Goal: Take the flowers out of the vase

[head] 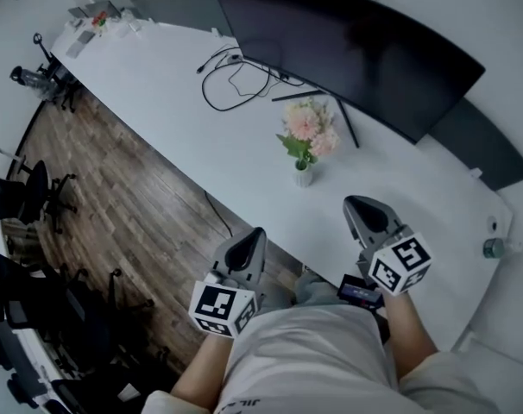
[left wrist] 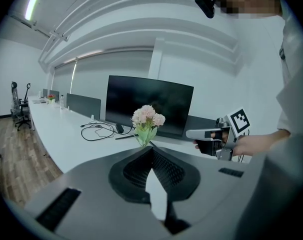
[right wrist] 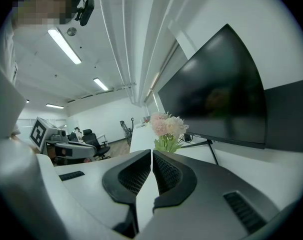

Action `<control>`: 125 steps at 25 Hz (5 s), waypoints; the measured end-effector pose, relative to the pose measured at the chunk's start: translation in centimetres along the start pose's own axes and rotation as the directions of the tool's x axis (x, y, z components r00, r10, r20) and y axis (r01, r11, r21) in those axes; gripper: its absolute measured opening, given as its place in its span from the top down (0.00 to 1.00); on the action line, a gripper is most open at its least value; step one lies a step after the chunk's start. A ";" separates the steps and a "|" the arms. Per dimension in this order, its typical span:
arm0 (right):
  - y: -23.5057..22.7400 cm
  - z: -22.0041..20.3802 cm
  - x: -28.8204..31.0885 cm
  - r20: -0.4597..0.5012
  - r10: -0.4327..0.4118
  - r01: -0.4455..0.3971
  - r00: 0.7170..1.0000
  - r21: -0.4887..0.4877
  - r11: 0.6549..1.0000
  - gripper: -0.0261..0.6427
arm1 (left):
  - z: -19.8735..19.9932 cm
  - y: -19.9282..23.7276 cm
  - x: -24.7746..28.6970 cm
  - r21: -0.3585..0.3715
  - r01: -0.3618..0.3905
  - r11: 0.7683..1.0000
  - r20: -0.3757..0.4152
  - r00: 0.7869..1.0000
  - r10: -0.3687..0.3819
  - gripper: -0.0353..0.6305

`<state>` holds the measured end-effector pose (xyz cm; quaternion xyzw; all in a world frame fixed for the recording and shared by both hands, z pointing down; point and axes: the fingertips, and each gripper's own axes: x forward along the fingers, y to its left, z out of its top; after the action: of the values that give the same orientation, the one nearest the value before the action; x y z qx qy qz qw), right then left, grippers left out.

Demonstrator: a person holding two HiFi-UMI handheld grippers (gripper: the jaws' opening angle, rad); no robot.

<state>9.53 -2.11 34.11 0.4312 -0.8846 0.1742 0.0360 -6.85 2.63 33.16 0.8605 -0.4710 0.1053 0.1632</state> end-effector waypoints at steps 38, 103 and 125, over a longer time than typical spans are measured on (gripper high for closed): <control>-3.0 -0.7 5.5 -0.107 -0.080 0.081 0.991 0.005 0.997 0.91 | -1.2 4.6 10.8 0.023 0.202 0.979 -0.123 0.973 -0.197 0.94; -3.8 -4.4 15.1 -0.131 0.001 0.000 0.991 0.004 1.000 0.83 | -7.8 2.1 22.1 0.185 0.371 0.910 -0.278 0.908 -0.313 0.56; -4.0 -1.7 12.7 -0.033 -0.028 0.031 0.999 0.111 0.993 0.85 | -7.9 2.1 22.1 0.194 0.362 0.912 -0.268 0.913 -0.306 0.56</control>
<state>4.52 -13.30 39.53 0.4427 -0.8664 0.2293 0.0285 2.94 -12.55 48.26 0.9238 -0.2773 0.2313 0.1275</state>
